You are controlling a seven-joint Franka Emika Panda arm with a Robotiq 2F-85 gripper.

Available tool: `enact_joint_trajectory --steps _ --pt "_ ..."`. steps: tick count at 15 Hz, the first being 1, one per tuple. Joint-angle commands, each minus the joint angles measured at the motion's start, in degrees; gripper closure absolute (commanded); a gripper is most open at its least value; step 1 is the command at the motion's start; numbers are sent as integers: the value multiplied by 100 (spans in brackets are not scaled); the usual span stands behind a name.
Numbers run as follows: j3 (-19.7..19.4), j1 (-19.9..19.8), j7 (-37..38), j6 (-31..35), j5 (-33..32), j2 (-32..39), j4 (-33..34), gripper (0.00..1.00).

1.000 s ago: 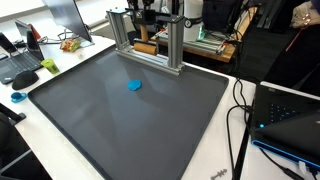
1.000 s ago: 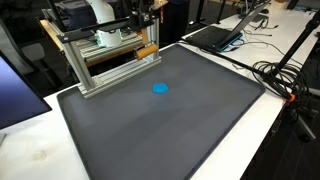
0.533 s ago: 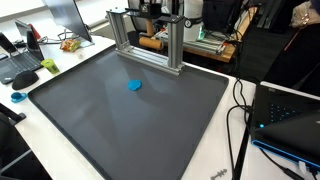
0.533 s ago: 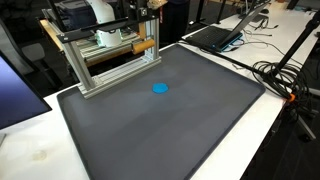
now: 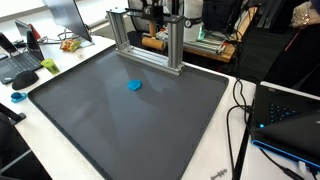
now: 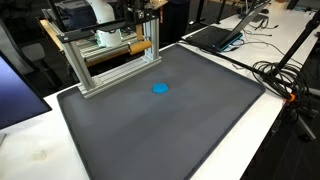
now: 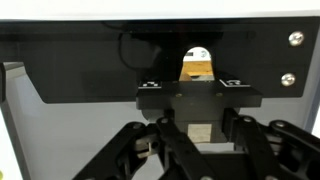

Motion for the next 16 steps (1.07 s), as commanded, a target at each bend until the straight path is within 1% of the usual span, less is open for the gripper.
enact_joint_trajectory --steps 1,10,16 --pt "-27 11 137 -109 -92 -406 -307 78" --pt "-12 40 112 -215 -110 -988 -792 78" --pt "10 25 96 -364 -190 -1063 -804 78"
